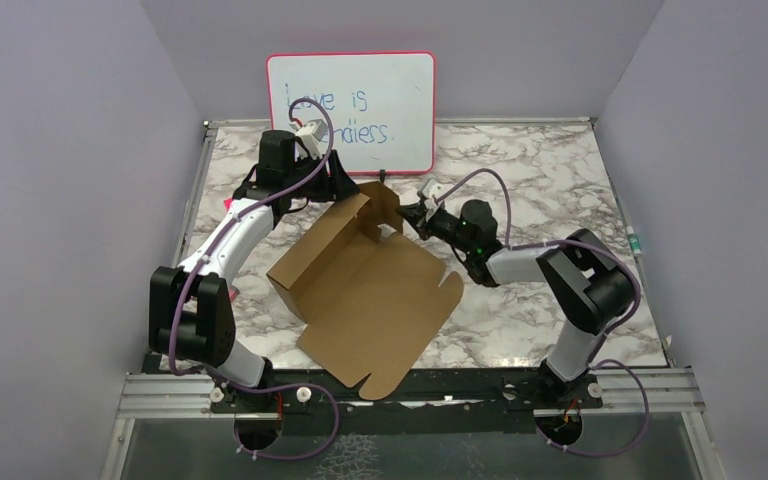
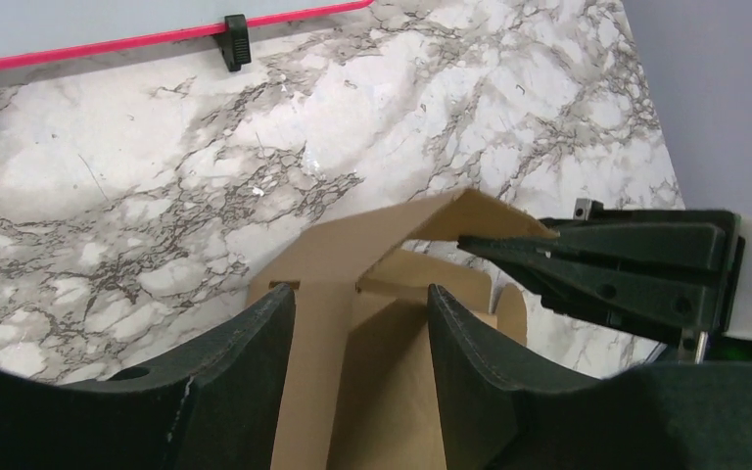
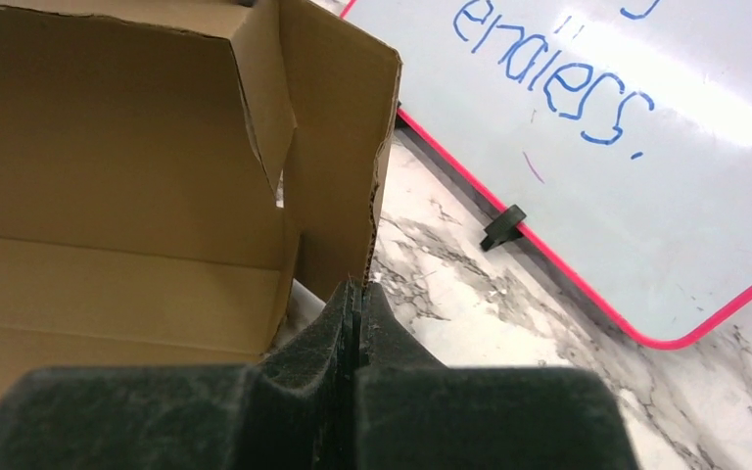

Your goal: Fold the paper box

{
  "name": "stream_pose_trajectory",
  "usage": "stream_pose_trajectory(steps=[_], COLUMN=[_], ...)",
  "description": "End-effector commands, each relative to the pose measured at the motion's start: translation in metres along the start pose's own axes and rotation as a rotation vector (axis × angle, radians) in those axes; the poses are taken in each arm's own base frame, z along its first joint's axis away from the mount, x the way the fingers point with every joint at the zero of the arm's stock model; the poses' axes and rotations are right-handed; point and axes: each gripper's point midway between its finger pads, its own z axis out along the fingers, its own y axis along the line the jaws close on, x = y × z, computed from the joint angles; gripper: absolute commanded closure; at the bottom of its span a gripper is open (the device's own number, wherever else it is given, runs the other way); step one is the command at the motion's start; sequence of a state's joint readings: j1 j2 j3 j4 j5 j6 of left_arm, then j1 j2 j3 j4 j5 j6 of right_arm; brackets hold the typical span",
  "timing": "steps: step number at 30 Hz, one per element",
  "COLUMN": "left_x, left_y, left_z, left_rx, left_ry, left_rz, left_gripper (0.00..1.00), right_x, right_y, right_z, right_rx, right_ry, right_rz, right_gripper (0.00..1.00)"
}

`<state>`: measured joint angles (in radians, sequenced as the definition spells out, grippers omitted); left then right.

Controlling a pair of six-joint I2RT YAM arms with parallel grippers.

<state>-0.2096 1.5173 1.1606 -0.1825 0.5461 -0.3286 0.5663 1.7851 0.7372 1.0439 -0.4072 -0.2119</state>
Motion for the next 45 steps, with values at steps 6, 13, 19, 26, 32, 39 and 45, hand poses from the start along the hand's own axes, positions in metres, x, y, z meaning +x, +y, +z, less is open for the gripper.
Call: stream_pose_trajectory(steps=[6, 13, 19, 26, 32, 39, 45], left_x=[0.01, 0.01, 0.009, 0.005, -0.001, -0.005, -0.003], left_y=[0.003, 0.001, -0.001, -0.006, -0.01, -0.01, -0.004], left_z=[0.003, 0.003, 0.001, -0.003, -0.006, -0.005, -0.002], left_rx=[0.011, 0.023, 0.027, 0.033, 0.043, 0.045, 0.024], left_ry=[0.023, 0.025, 0.018, 0.003, -0.029, -0.051, -0.053], left_rz=[-0.02, -0.03, -0.026, -0.025, -0.023, -0.042, -0.07], left_gripper=[0.52, 0.53, 0.53, 0.47, 0.42, 0.41, 0.41], right_x=[-0.029, -0.026, -0.009, 0.001, 0.004, 0.008, 0.009], right_y=[0.004, 0.021, 0.044, 0.052, 0.075, 0.084, 0.087], right_z=[-0.006, -0.006, -0.006, -0.016, -0.015, -0.019, -0.022], right_rx=[0.199, 0.251, 0.293, 0.343, 0.275, 0.283, 0.278], right_ry=[0.022, 0.098, 0.15, 0.184, 0.2, 0.23, 0.229], right_rz=[0.005, 0.08, 0.162, 0.254, 0.263, 0.244, 0.242], right_gripper=[0.99, 0.99, 0.99, 0.98, 0.97, 0.97, 0.97])
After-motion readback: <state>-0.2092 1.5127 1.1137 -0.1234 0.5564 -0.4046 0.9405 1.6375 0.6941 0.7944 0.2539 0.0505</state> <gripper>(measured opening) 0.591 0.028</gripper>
